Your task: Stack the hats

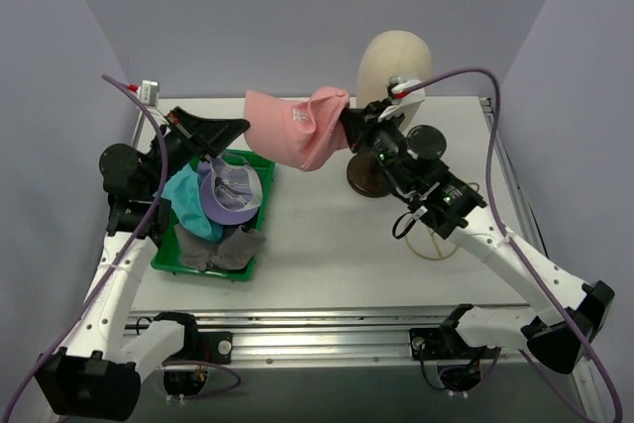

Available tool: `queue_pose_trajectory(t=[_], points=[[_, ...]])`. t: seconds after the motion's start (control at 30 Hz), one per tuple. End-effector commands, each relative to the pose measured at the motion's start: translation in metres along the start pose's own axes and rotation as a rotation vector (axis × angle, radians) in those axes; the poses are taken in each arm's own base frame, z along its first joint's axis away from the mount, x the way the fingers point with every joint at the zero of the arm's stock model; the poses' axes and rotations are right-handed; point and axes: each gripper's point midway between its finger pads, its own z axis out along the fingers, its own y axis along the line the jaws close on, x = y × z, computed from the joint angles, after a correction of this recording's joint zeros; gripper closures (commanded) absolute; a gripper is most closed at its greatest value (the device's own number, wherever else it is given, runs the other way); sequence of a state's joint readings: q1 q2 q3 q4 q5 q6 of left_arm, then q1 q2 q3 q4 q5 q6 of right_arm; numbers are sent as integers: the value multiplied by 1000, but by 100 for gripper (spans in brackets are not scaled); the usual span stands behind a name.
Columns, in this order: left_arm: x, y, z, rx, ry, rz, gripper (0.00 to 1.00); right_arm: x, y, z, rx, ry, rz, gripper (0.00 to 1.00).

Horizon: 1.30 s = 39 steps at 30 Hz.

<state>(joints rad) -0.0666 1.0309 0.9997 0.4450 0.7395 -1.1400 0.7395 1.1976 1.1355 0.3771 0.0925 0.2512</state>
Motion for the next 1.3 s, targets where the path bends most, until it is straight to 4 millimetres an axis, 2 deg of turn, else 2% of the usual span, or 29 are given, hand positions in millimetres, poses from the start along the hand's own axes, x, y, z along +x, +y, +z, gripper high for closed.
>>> queue_pose_trajectory(t=[0.0,0.03,0.07,0.13,0.17,0.2,0.23,0.27,0.3,0.33,0.4,0.43,0.6,0.67,0.8,0.9,1.0,1.13,1.27], points=[[-2,-36,10,38,-91,124,98,-91,-20,-20,135,-144,-134,100],[-1,-43,12,53,-105,129,98,-98,-27,-22,173,-145,-159,100],[3,-49,18,62,-121,118,98,-119,-28,-26,188,-183,-171,100],[6,-59,23,100,-147,130,98,-134,-43,-26,248,-194,-250,100],[5,-59,27,92,-182,122,98,-151,-46,-28,271,-224,-264,100],[13,-69,29,135,-187,121,98,-156,-57,-27,310,-221,-300,100],[17,-68,33,143,-190,119,98,-157,-63,-21,326,-212,-318,100],[20,-69,37,150,-194,122,98,-171,-65,-24,341,-238,-323,100],[24,-74,41,159,-198,129,98,-178,-69,-23,352,-253,-330,100],[30,-68,49,146,-188,125,98,-182,-80,-21,380,-259,-345,100],[41,-68,60,152,-168,120,98,-197,-84,-20,375,-290,-359,100],[46,-65,69,168,-162,116,98,-198,-98,-14,403,-280,-371,100],[69,-63,91,222,-133,90,98,-208,-114,-7,405,-279,-389,100],[79,-51,100,200,-126,84,98,-211,-120,-6,416,-283,-406,100],[94,-41,111,222,-127,61,98,-218,-144,-3,446,-284,-424,100],[107,-31,122,232,-120,40,98,-217,-154,5,435,-275,-420,100],[119,-33,127,264,-98,18,98,-217,-153,11,400,-281,-428,100],[136,-30,136,275,-88,10,98,-212,-168,22,403,-253,-432,100],[150,-28,143,285,-73,7,98,-210,-171,30,379,-237,-446,100]])
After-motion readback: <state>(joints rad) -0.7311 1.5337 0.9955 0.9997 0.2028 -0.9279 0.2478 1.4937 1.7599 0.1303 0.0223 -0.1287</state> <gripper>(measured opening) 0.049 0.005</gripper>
